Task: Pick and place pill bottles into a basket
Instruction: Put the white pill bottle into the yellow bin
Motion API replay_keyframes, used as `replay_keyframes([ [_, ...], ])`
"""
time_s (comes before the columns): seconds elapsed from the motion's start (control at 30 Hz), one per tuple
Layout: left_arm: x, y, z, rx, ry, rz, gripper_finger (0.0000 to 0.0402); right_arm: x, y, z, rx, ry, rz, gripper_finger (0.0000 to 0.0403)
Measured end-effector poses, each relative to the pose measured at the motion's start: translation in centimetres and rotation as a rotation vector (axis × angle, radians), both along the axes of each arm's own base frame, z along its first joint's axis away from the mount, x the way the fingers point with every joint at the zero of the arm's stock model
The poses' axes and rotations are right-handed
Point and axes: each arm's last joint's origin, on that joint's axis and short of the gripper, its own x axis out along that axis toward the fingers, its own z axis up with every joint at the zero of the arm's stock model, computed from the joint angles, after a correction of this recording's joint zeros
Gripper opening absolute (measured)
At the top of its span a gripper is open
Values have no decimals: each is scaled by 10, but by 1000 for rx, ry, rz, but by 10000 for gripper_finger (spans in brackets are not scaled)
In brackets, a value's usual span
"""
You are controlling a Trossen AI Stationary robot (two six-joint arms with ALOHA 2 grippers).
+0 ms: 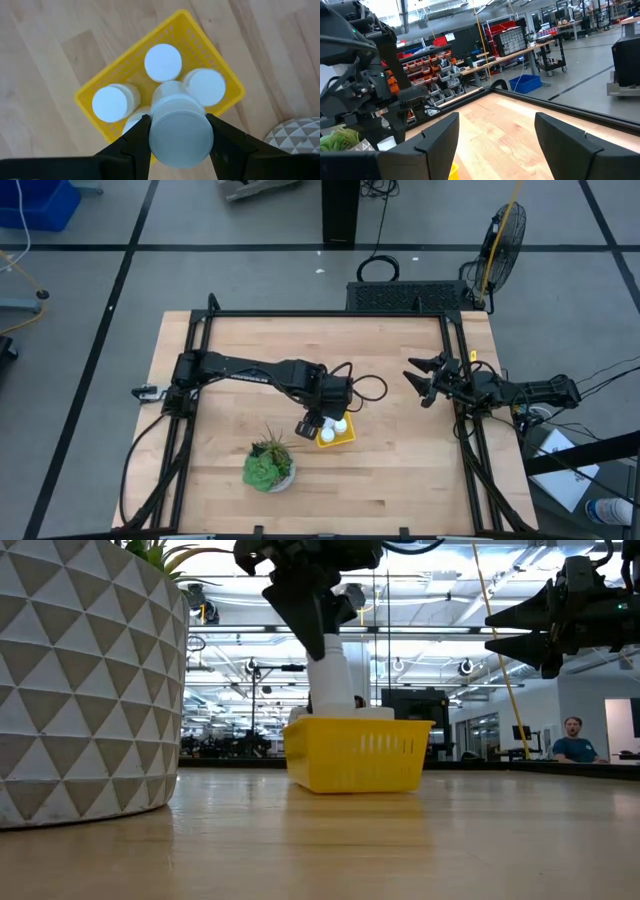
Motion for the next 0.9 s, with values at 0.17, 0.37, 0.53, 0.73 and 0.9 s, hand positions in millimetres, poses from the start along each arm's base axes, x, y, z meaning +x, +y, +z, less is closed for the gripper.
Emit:
replay_keyframes([
  [0.17,1,1,-1,-4,-5,-3,161,0,0,0,0,0,0,251],
  [0.37,2,3,-1,-6,-6,4,161,0,0,0,0,0,0,251],
  [0.53,1,5,-1,-7,-4,10,161,0,0,0,-1,1,0,251],
  [0.73,1,5,-1,-7,4,12,161,0,0,0,-3,1,0,251],
  [0.9,1,4,-1,-27,6,8,161,0,0,0,-3,1,0,251],
])
